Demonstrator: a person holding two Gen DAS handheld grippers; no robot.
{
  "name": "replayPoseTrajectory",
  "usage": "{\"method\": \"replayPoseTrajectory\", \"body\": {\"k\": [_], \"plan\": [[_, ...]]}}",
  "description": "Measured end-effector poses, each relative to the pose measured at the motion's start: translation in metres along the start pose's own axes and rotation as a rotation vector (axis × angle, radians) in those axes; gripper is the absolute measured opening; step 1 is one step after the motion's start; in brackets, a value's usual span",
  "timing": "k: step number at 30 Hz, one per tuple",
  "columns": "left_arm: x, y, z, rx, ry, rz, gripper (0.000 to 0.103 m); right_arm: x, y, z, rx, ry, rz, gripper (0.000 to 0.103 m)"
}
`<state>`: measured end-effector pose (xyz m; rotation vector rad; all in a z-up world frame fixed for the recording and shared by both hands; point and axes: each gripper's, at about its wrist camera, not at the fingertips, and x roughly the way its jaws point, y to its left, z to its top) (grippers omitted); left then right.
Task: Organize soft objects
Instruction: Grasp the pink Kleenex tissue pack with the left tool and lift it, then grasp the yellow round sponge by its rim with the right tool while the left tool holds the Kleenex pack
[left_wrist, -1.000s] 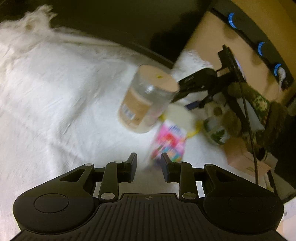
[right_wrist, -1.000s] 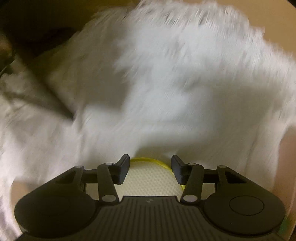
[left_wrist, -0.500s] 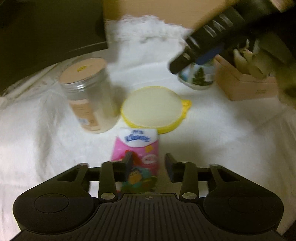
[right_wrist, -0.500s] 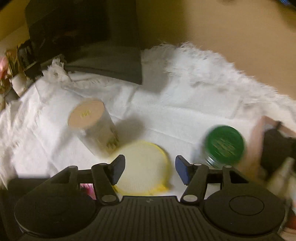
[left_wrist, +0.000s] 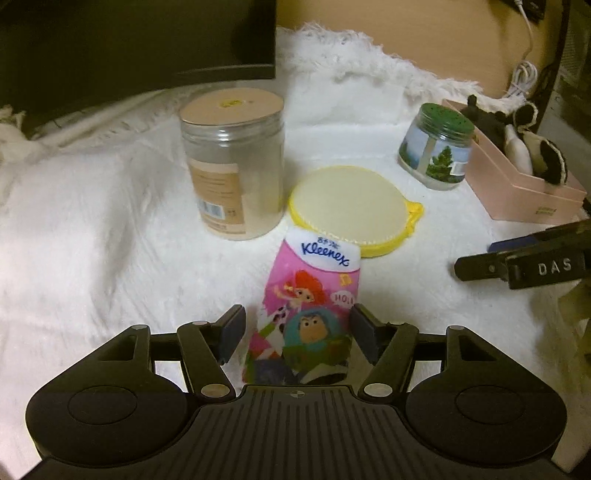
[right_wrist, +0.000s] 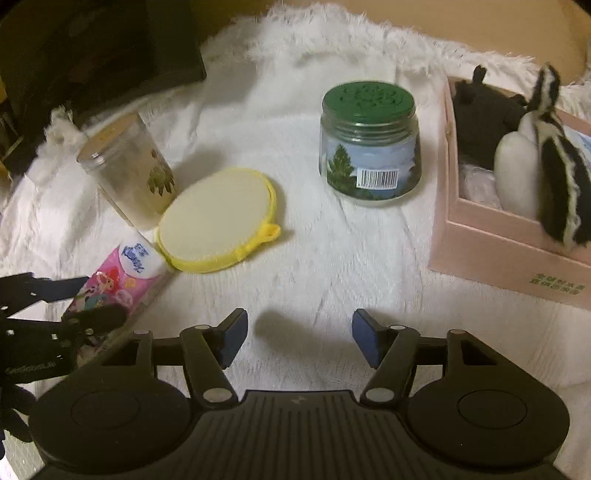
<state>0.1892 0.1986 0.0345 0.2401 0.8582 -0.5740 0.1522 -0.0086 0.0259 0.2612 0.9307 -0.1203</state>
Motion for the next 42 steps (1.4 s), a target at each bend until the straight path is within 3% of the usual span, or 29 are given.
{"method": "replayPoseTrajectory", "body": {"k": [2,5,9,15,21,24,30,36,38,40,42], "plan": [[0.007,0.001,0.002,-0.008,0.004,-0.022,0.068,0.000,-0.002,-0.004,0.021,-0.022,0.014,0.072],[0.016,0.002,0.003,-0.032,0.011,-0.028,0.068,0.001,-0.002,-0.008,0.055,-0.045,0.058,0.089],[0.019,-0.003,0.006,-0.035,-0.002,-0.012,0.068,0.002,0.006,-0.009,0.065,-0.032,0.076,0.103],[0.022,-0.009,0.001,0.026,-0.025,0.006,0.068,0.004,0.016,-0.008,0.057,-0.010,0.032,0.103],[0.022,-0.007,0.004,0.027,-0.005,-0.007,0.068,0.006,0.021,-0.005,0.002,0.024,0.019,0.103],[0.022,-0.007,0.003,0.049,-0.003,-0.019,0.063,0.006,0.023,-0.001,-0.079,0.046,0.013,0.095],[0.014,0.014,0.002,-0.077,-0.025,-0.055,0.054,-0.012,0.033,0.013,-0.221,-0.079,-0.058,0.095],[-0.015,0.035,0.005,-0.168,-0.071,-0.012,0.054,-0.009,0.023,0.041,-0.155,-0.112,-0.021,0.094],[-0.028,0.042,0.010,-0.182,-0.091,0.009,0.054,-0.001,0.022,0.048,-0.128,-0.120,-0.038,0.081],[-0.035,0.047,0.015,-0.191,-0.099,0.021,0.054,0.011,0.023,0.058,-0.103,-0.097,-0.047,0.049],[-0.041,0.051,0.019,-0.199,-0.109,0.023,0.054,0.025,0.018,0.065,-0.053,-0.056,-0.029,0.040]]}}
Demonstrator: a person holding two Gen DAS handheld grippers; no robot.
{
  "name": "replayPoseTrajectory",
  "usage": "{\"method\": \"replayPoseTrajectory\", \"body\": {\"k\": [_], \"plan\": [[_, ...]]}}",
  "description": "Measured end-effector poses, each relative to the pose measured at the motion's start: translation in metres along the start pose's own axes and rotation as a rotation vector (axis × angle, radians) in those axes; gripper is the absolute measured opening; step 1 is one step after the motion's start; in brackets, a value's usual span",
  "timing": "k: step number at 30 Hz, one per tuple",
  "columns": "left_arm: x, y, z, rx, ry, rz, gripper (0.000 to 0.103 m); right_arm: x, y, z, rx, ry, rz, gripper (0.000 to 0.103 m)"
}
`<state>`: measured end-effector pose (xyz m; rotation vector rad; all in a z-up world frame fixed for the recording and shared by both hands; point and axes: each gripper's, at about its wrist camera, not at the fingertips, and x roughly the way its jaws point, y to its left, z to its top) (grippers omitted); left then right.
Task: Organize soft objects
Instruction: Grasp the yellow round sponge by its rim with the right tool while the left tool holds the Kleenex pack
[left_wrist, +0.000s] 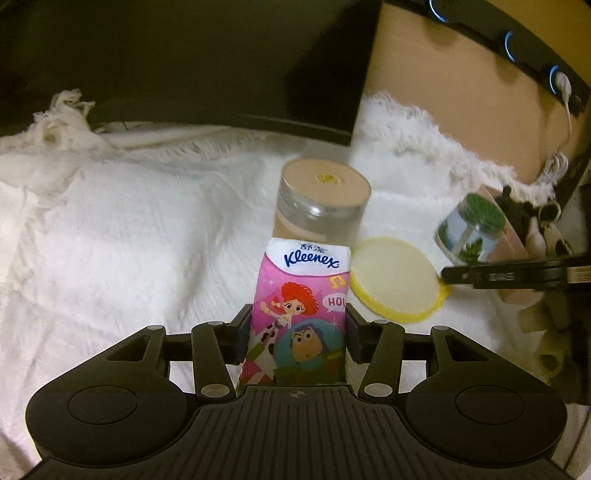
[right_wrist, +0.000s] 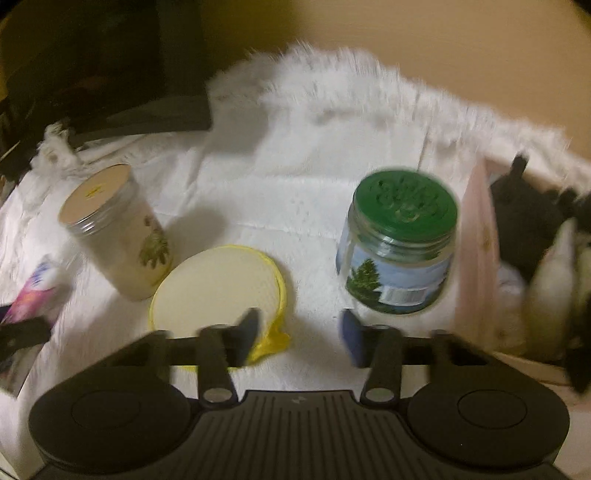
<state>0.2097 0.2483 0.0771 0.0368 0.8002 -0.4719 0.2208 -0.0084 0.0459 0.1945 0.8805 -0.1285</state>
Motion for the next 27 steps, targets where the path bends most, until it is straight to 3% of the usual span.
{"method": "replayPoseTrajectory", "body": {"k": [4,8,11,13,15,20,27], "plan": [[-0.007,0.008,0.005,-0.030,-0.016,0.023,0.054,0.011,0.001,-0.002,0.077,0.059,0.069,0.035],[-0.007,0.021,0.005,-0.069,-0.007,0.071,0.054,-0.001,0.023,-0.009,-0.018,0.087,0.189,0.036],[-0.005,0.025,0.001,-0.086,0.012,0.078,0.054,-0.017,0.043,-0.012,-0.177,0.003,0.190,0.049],[-0.004,0.024,-0.003,-0.092,0.025,0.074,0.054,-0.021,0.055,-0.009,-0.260,-0.039,0.189,0.074],[-0.003,0.024,-0.005,-0.097,0.037,0.066,0.054,-0.018,0.060,-0.001,-0.282,-0.068,0.184,0.075],[0.000,0.015,-0.013,-0.094,0.075,0.016,0.054,0.018,0.044,0.020,-0.136,0.018,0.201,0.075],[0.016,-0.001,-0.025,-0.065,0.139,-0.023,0.054,0.041,0.025,0.012,0.008,0.062,0.208,0.076]]}}
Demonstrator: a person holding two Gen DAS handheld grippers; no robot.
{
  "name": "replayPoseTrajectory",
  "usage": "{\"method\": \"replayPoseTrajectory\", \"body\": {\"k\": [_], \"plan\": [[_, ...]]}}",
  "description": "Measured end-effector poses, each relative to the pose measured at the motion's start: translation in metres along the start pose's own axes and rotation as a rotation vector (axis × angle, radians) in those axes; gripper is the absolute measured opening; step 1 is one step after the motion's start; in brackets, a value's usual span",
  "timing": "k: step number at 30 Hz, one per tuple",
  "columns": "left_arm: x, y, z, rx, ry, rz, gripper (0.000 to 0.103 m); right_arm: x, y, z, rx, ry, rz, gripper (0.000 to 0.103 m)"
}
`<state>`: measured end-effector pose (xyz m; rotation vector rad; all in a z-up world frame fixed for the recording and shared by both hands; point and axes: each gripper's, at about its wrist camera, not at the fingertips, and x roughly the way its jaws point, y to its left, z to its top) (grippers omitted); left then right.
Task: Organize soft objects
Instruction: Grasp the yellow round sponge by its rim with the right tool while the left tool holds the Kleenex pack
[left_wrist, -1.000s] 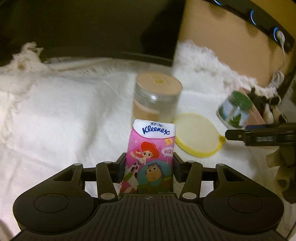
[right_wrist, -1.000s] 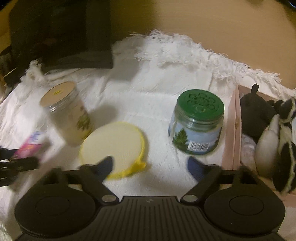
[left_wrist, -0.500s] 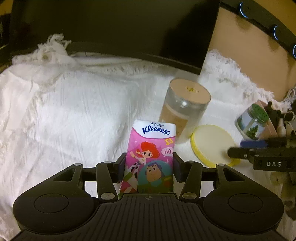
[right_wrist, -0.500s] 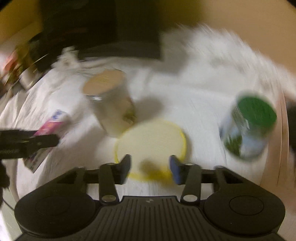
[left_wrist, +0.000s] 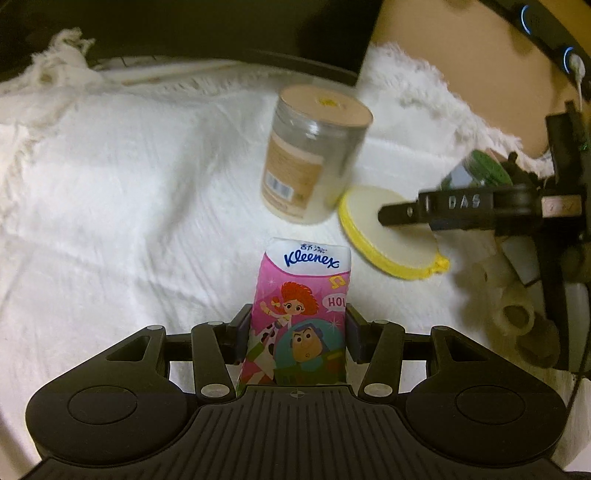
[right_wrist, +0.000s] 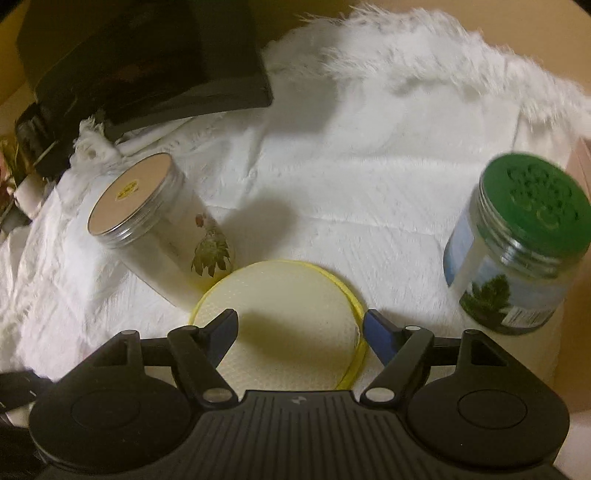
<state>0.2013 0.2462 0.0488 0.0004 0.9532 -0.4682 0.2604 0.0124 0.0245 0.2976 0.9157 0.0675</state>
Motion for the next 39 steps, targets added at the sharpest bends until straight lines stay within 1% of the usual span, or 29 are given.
{"method": "replayPoseTrajectory", "body": {"k": [3,5,6,9,13,15,16,18,20,22,24,25,26,27,28,29,30,33,34,35,36,38,39], "plan": [[0.010,-0.002,0.000,-0.002,0.017,-0.024,0.054,-0.002,-0.003,-0.003,0.047,0.020,0.070,0.076],[0.015,-0.004,0.001,-0.006,0.026,-0.037,0.054,-0.005,-0.005,-0.006,0.074,0.040,0.114,0.073],[0.017,-0.004,0.002,-0.004,0.028,-0.034,0.054,-0.008,-0.004,-0.007,0.084,0.040,0.123,0.070],[0.019,-0.003,0.005,0.005,0.029,-0.023,0.054,-0.026,-0.001,-0.010,0.078,0.014,0.165,0.068],[0.018,0.001,0.006,-0.011,0.021,-0.005,0.053,-0.043,0.001,-0.018,0.064,0.017,0.255,0.064],[0.018,0.005,0.007,-0.025,0.017,0.001,0.053,-0.047,0.002,-0.023,0.060,0.021,0.281,0.056],[0.018,0.007,0.008,-0.029,0.017,0.002,0.053,-0.049,0.003,-0.024,0.060,0.018,0.291,0.051],[0.016,0.007,0.007,-0.027,0.018,-0.005,0.053,-0.053,0.005,-0.026,0.071,0.013,0.342,0.041],[0.016,0.005,0.006,-0.013,0.019,-0.004,0.053,-0.058,0.012,-0.025,0.069,-0.001,0.375,0.041],[0.015,0.003,0.005,-0.003,0.020,-0.010,0.053,-0.062,0.021,-0.021,0.030,-0.015,0.369,0.041],[0.012,0.002,0.004,0.003,0.017,-0.012,0.053,-0.059,0.029,-0.018,-0.007,-0.011,0.307,0.041],[0.010,0.002,0.004,0.005,0.013,-0.011,0.053,-0.056,0.032,-0.018,-0.028,-0.009,0.258,0.042],[0.008,0.002,0.003,0.007,0.008,-0.005,0.053,-0.055,0.035,-0.018,-0.058,-0.010,0.195,0.046],[0.005,0.004,0.003,0.009,0.003,0.002,0.053,-0.054,0.037,-0.019,-0.085,-0.014,0.154,0.055],[0.002,0.006,0.003,0.008,-0.002,0.009,0.053,-0.054,0.038,-0.020,-0.104,-0.020,0.143,0.064],[-0.001,0.009,0.003,0.001,-0.008,0.017,0.053,-0.055,0.037,-0.021,-0.106,-0.017,0.162,0.067],[-0.004,0.013,0.003,-0.007,-0.013,0.022,0.053,-0.055,0.037,-0.022,-0.097,-0.009,0.188,0.069],[-0.009,0.021,0.002,-0.035,-0.027,0.035,0.053,-0.057,0.038,-0.027,-0.109,0.001,0.233,0.069],[-0.010,0.023,0.003,-0.043,-0.030,0.033,0.053,-0.059,0.044,-0.029,-0.143,0.003,0.245,0.069],[-0.011,0.025,0.003,-0.047,-0.033,0.029,0.053,-0.061,0.053,-0.033,-0.205,0.001,0.245,0.069],[-0.012,0.026,0.004,-0.050,-0.037,0.027,0.053,-0.062,0.062,-0.037,-0.273,-0.006,0.228,0.069],[-0.013,0.029,0.005,-0.059,-0.043,0.032,0.053,-0.064,0.076,-0.052,-0.428,-0.037,0.150,0.069],[-0.013,0.031,0.006,-0.065,-0.043,0.034,0.053,-0.062,0.080,-0.060,-0.481,-0.045,0.109,0.069]]}}
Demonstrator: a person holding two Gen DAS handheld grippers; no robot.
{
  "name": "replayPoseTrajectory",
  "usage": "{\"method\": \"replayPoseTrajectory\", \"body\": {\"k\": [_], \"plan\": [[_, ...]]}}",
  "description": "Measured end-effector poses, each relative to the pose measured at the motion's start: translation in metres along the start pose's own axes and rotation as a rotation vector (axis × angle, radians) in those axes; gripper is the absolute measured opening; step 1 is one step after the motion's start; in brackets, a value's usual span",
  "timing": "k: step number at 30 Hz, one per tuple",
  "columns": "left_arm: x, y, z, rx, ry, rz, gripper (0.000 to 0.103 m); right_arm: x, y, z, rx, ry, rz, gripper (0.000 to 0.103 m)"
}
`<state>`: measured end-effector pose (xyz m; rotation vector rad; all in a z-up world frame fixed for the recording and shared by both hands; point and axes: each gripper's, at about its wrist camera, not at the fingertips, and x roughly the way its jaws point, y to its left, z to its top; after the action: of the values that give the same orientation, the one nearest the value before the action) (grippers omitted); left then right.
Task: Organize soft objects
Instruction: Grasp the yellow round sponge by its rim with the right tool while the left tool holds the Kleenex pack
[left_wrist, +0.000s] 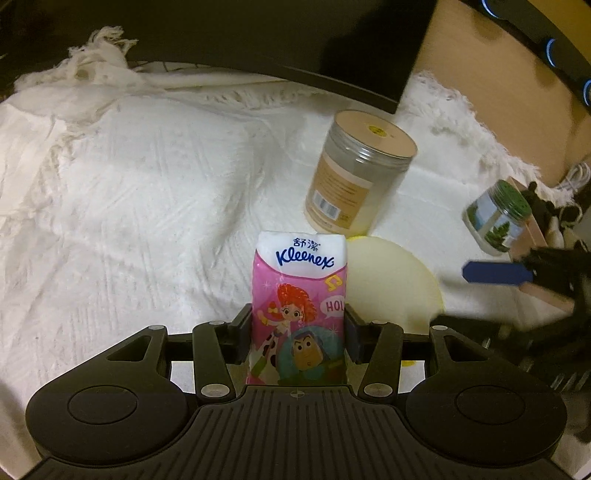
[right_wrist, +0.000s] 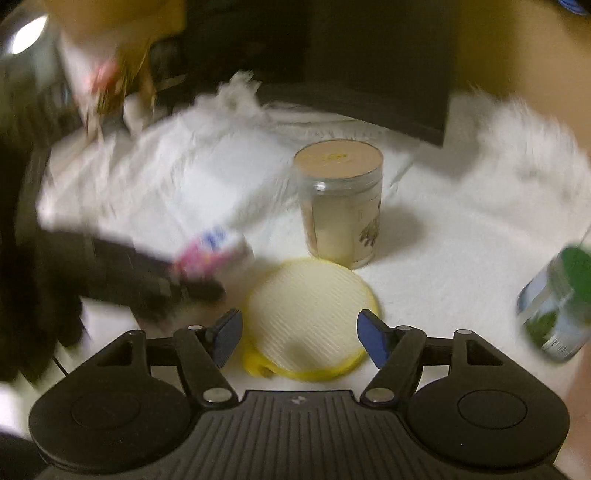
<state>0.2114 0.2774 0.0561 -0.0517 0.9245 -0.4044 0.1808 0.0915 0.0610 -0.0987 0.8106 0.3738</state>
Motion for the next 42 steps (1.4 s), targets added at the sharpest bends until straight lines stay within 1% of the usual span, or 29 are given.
{"method": "replayPoseTrajectory", "body": {"k": [2,3,7,11,12,14,16,17,19,20,21,22,23,24,25,26,27,28,30,31,32,33,34,37,40,42], "plan": [[0.003,0.001,0.001,-0.001,0.006,0.015,0.053,0.005,0.003,-0.005,-0.019,0.017,-0.038,0.069],[0.004,0.001,0.002,0.002,0.010,0.023,0.053,0.007,-0.001,-0.006,0.007,0.024,-0.039,0.069],[0.006,-0.005,0.007,0.029,0.014,0.025,0.053,0.010,-0.031,-0.007,0.202,0.025,-0.015,0.069],[0.012,-0.010,0.007,0.061,0.031,0.023,0.053,0.028,-0.061,-0.012,0.406,0.049,0.018,0.069],[0.015,-0.012,0.007,0.071,0.039,0.022,0.053,0.033,-0.066,-0.013,0.445,0.058,0.031,0.070],[0.022,-0.014,0.005,0.086,0.061,0.018,0.053,0.036,-0.069,-0.014,0.514,0.041,0.038,0.070],[0.027,-0.014,0.001,0.085,0.077,0.003,0.053,0.039,-0.069,-0.013,0.559,0.049,0.079,0.070],[0.027,-0.013,0.001,0.086,0.072,-0.002,0.053,0.041,-0.069,-0.013,0.594,0.057,0.122,0.070],[0.027,-0.011,0.001,0.080,0.070,-0.013,0.052,0.043,-0.073,-0.012,0.667,0.071,0.152,0.069],[0.027,-0.009,0.002,0.072,0.070,-0.020,0.052,0.044,-0.078,-0.012,0.708,0.081,0.176,0.066],[0.027,-0.007,0.002,0.065,0.070,-0.026,0.052,0.043,-0.082,-0.012,0.745,0.083,0.201,0.054],[0.026,-0.005,0.002,0.058,0.069,-0.032,0.052,0.041,-0.086,-0.012,0.778,0.077,0.246,0.040],[0.026,-0.003,0.002,0.050,0.068,-0.037,0.052,0.039,-0.088,-0.012,0.804,0.066,0.317,0.036],[0.025,-0.002,0.001,0.042,0.065,-0.040,0.052,0.036,-0.088,-0.010,0.816,0.050,0.377,0.035],[0.025,-0.001,0.000,0.034,0.062,-0.043,0.052,0.032,-0.086,-0.009,0.807,0.033,0.411,0.034],[0.024,-0.001,0.000,0.031,0.059,-0.045,0.052,0.029,-0.083,-0.006,0.783,0.022,0.427,0.032],[0.024,0.000,-0.001,0.028,0.057,-0.047,0.052,0.028,-0.080,-0.004,0.750,0.018,0.422,0.029],[0.024,0.001,-0.001,0.024,0.055,-0.050,0.052,0.030,-0.077,-0.001,0.725,0.028,0.390,0.024],[0.023,0.002,0.000,0.015,0.055,-0.052,0.052,0.042,-0.072,0.004,0.690,0.084,0.303,0.015],[0.023,0.002,0.000,0.009,0.056,-0.050,0.052,0.048,-0.071,0.006,0.689,0.111,0.264,0.015],[0.022,0.002,0.000,0.006,0.056,-0.045,0.052,0.047,-0.072,0.007,0.694,0.112,0.259,0.014],[0.019,0.000,0.001,0.009,0.051,-0.038,0.052,0.042,-0.072,0.008,0.690,0.100,0.273,0.014],[0.015,-0.003,0.001,0.021,0.037,-0.034,0.052,0.035,-0.071,0.011,0.671,0.085,0.266,0.014],[0.001,-0.014,0.012,0.054,-0.011,-0.053,0.052,0.004,-0.072,0.022,0.590,0.040,0.206,0.014],[-0.021,-0.038,0.036,0.124,-0.092,-0.108,0.052,-0.039,-0.086,0.030,0.550,-0.030,0.150,0.014],[-0.032,-0.058,0.058,0.172,-0.141,-0.148,0.052,-0.065,-0.100,0.040,0.540,-0.086,0.087,0.014]]}}
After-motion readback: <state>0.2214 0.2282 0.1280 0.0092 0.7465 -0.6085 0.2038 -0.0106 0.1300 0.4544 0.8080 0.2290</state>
